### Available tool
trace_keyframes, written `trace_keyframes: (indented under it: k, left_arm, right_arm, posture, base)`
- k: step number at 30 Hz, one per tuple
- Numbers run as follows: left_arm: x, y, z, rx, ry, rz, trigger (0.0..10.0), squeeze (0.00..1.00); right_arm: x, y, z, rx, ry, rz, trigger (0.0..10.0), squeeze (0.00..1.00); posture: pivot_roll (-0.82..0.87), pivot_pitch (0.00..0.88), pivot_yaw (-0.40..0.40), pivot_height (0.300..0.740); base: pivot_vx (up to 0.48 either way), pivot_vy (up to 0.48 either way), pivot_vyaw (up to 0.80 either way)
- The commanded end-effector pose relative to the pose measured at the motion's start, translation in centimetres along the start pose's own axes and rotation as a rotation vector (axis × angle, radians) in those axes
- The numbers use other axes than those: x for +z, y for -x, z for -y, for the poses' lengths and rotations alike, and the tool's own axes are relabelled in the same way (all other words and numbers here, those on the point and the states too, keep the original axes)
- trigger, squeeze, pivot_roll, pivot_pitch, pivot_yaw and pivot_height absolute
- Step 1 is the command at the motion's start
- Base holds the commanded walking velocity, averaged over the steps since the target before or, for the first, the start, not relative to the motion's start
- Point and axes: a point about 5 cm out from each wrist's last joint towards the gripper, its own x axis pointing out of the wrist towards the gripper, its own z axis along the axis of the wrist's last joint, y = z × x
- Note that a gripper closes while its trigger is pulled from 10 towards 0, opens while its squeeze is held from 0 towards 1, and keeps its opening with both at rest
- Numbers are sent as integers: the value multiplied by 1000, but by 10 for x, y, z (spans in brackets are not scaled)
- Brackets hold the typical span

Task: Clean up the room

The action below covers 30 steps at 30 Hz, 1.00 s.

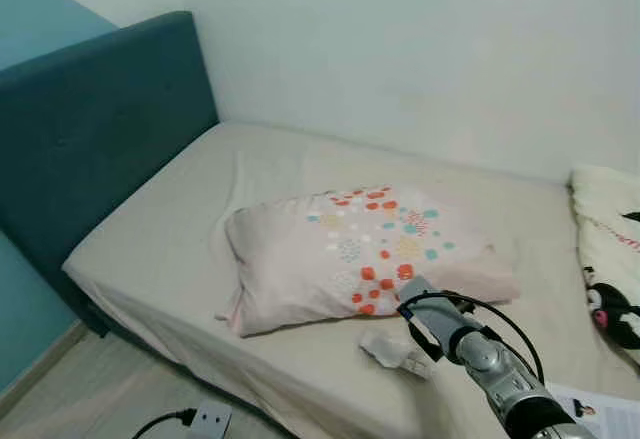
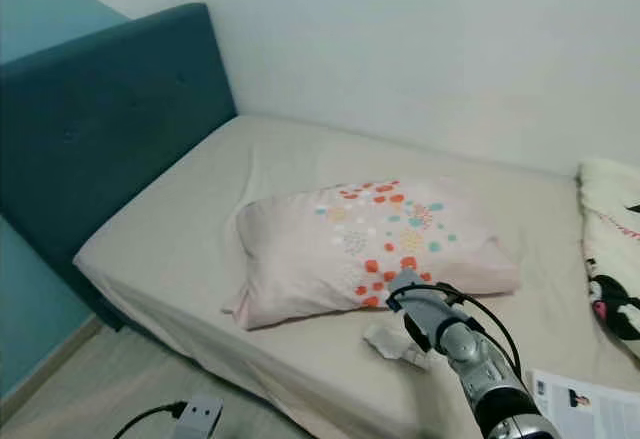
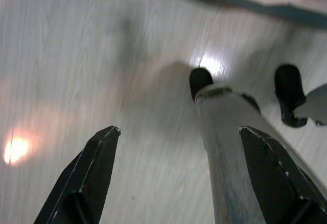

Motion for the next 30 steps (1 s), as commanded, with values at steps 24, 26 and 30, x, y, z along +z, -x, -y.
trace_keyframes:
  k: [24, 26, 30]
  left_arm:
    - [-16, 7, -33, 62, 64, -32, 10000, 0]
    - [-17, 7, -32, 65, 68, -30, 10000, 0]
    - [-18, 7, -31, 71, 66, -26, 10000, 0]
  right_arm:
    - [10, -5, -8, 77, 176, 1, 10000, 0]
    - [13, -6, -6, 74, 176, 17, 10000, 0]
    - [20, -7, -4, 74, 173, 49, 10000, 0]
  posture:
    - [-71, 0, 48, 646]
    - [-68, 0, 52, 641]
    - [-63, 0, 60, 631]
  base:
    - [0, 0, 0]
    - [0, 0, 0]
    - [0, 0, 0]
